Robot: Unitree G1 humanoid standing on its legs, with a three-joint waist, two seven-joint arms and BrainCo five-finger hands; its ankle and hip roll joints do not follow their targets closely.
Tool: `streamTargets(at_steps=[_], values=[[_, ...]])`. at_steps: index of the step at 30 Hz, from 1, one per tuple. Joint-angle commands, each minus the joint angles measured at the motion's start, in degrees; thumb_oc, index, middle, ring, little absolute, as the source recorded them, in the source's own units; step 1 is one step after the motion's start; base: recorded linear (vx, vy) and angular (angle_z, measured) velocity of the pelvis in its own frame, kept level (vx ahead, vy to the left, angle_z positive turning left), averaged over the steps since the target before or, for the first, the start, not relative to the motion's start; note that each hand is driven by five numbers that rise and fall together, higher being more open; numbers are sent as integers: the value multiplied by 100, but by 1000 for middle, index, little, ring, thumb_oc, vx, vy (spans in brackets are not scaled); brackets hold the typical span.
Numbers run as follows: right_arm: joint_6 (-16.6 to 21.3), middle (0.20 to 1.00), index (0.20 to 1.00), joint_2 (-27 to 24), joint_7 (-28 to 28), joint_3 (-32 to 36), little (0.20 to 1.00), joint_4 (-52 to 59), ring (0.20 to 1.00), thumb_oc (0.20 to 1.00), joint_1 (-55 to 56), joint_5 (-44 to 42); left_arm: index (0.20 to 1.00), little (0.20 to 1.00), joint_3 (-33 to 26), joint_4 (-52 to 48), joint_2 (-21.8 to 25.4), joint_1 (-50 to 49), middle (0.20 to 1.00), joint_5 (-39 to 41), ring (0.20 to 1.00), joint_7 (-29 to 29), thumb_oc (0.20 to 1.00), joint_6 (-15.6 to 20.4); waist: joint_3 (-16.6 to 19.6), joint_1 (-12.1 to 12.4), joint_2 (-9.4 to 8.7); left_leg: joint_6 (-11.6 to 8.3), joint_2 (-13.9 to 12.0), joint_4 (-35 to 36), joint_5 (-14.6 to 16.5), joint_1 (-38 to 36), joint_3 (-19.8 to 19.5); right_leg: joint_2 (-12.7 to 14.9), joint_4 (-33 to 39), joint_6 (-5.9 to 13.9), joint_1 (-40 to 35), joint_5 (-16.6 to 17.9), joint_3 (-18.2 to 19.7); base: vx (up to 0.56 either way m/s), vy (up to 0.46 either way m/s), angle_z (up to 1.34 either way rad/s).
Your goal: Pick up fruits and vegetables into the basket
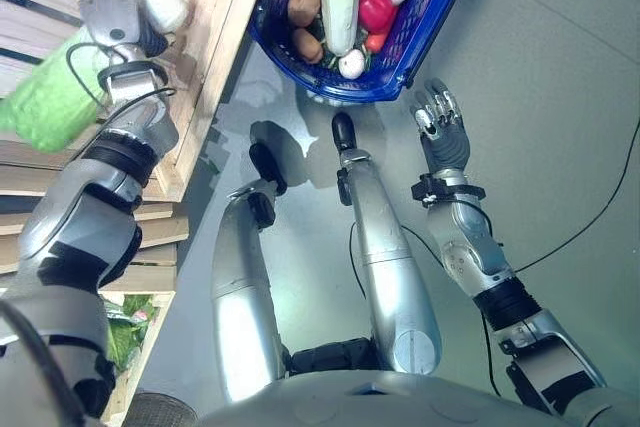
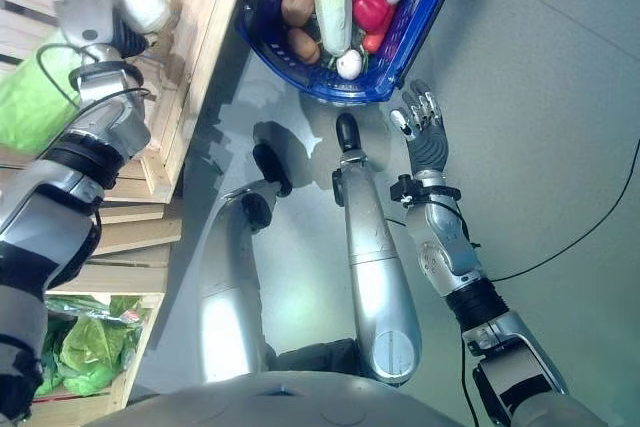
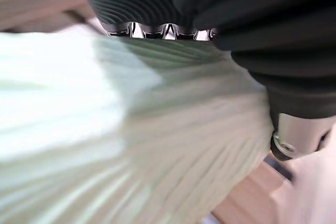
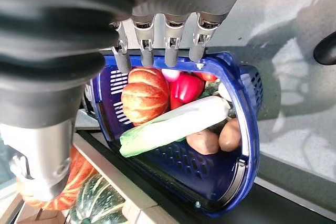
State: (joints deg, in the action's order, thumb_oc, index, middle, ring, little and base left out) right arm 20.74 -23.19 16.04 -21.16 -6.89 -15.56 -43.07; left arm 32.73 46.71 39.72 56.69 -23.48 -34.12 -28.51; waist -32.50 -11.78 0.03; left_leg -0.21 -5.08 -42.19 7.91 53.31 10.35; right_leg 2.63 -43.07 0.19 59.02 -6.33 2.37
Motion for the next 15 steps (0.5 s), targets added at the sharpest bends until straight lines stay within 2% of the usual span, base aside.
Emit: streamTargets(at_steps=[1,3,6,7,8,9,10,11,12,14,15], values=[[295,1000,1000,169,-47,-4,1000,412,1000,1000,255,300,200,200,-412,62,247,-287,200,726,200,-839,200,521,270,224,-91,-87,217,233,66,44,-93,26,319,240,-474,5,-491,-37,-48,10],[304,1000,1000,189,-22,0,1000,438,1000,1000,272,310,200,200,-620,-16,190,-494,200,821,200,-973,200,720,270,261,-93,-105,241,325,25,-33,-121,25,393,233,-563,9,-520,-26,-41,14],[309,1000,1000,227,35,-9,1000,542,1000,1000,309,363,200,200,-1022,-306,28,-976,200,984,200,-1418,200,1270,270,358,-105,-126,293,532,-54,-231,-195,3,539,225,-769,17,-567,-28,-42,13],[334,1000,1000,244,82,-21,1000,589,1000,1000,337,380,200,200,-1222,-515,-64,-1232,200,1052,200,-1610,200,1741,270,412,-104,-148,312,631,-101,-325,-228,-5,623,222,-879,25,-587,-31,-41,6],[325,1000,1000,240,87,-13,1000,613,1000,1000,350,378,200,200,-1286,-605,-79,-1307,200,1065,200,-1686,200,1873,270,428,-107,-152,321,657,-113,-353,-239,-3,656,223,-919,29,-599,-33,-50,10],[298,1000,1000,259,102,3,1000,666,1000,1000,381,410,200,200,-1518,-906,-154,-1585,200,1147,200,-1754,200,2597,270,491,-108,-176,356,779,-160,-500,-287,-11,787,218,-1101,32,-631,-25,-33,16],[287,1000,1000,265,71,21,1000,697,1000,1000,414,421,200,200,-1627,-1119,-178,-1735,200,1162,200,-1778,200,2962,270,529,-109,-187,365,868,-191,-606,-302,-14,872,209,-1218,34,-649,-31,-32,22],[302,1000,1000,263,46,29,1000,736,1000,1000,461,433,200,200,-1718,-1390,-205,-1931,200,1170,200,-1744,200,3264,270,574,-108,-213,378,964,-238,-727,-332,-23,977,208,-1357,46,-657,-20,-13,21],[292,1000,1000,270,36,43,1000,756,1000,1000,483,435,200,200,-1783,-1537,-214,-2036,200,1191,200,-1719,200,3379,270,590,-107,-218,385,1022,-260,-800,-344,-27,1027,206,-1435,51,-665,-23,-16,17],[238,1000,1000,307,-35,116,1000,833,1000,1000,546,482,200,200,-2097,-2082,-353,-2421,200,1492,200,-1574,200,4046,270,686,-110,-218,431,1297,-354,-1160,-414,-47,1284,192,-1819,63,-693,-31,-14,15],[231,1000,1000,314,-61,138,1000,826,1000,1000,538,483,200,200,-2173,-2197,-385,-2482,200,1517,200,-1523,200,4146,270,702,-111,-226,442,1370,-403,-1225,-435,-49,1359,188,-1896,89,-699,-23,-12,20]])
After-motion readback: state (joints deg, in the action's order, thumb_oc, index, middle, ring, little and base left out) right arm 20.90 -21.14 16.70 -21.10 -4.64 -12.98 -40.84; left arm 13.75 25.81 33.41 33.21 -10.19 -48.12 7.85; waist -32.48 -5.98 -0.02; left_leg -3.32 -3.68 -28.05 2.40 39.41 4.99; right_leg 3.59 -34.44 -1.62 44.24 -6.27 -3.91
